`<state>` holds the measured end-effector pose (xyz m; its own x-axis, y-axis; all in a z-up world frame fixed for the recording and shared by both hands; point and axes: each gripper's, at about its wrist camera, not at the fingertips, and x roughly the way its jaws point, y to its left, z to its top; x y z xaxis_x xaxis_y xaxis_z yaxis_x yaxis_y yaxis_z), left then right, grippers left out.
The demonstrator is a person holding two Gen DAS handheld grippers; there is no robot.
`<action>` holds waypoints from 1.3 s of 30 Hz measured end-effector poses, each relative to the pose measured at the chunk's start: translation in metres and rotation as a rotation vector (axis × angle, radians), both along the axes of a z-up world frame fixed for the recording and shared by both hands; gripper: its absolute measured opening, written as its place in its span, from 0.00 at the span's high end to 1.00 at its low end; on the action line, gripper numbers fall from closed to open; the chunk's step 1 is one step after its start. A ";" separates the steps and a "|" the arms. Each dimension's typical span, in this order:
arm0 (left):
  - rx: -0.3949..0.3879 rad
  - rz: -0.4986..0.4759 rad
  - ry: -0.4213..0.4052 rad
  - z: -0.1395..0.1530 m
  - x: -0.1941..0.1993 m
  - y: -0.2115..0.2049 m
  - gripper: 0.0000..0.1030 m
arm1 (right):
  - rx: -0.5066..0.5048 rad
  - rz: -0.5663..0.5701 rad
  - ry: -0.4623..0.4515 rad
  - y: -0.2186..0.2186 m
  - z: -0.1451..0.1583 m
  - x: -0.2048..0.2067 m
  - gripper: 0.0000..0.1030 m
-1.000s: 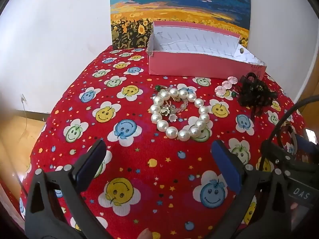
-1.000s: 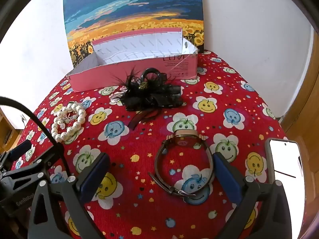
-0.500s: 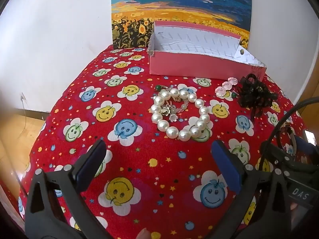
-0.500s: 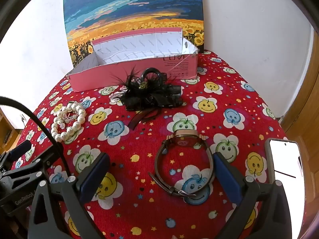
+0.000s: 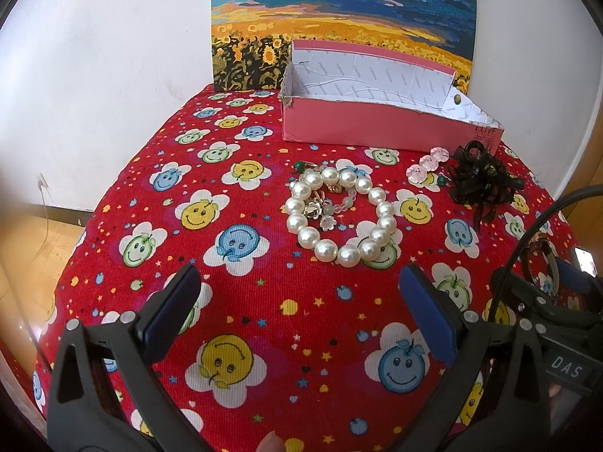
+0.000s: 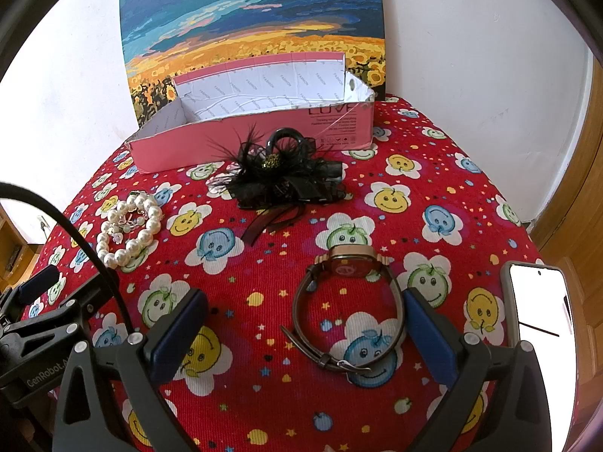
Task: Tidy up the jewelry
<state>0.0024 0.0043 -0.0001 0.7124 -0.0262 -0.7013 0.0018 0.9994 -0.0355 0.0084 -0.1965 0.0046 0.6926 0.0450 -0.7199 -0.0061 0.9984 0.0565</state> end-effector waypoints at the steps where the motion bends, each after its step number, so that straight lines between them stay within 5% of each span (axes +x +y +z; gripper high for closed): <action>1: 0.000 0.001 0.000 -0.001 -0.001 0.001 0.04 | 0.000 0.000 0.000 0.000 0.000 0.000 0.00; 39: -0.032 -0.030 0.032 0.003 0.000 0.000 0.04 | 0.019 0.023 0.012 -0.002 0.000 0.000 0.00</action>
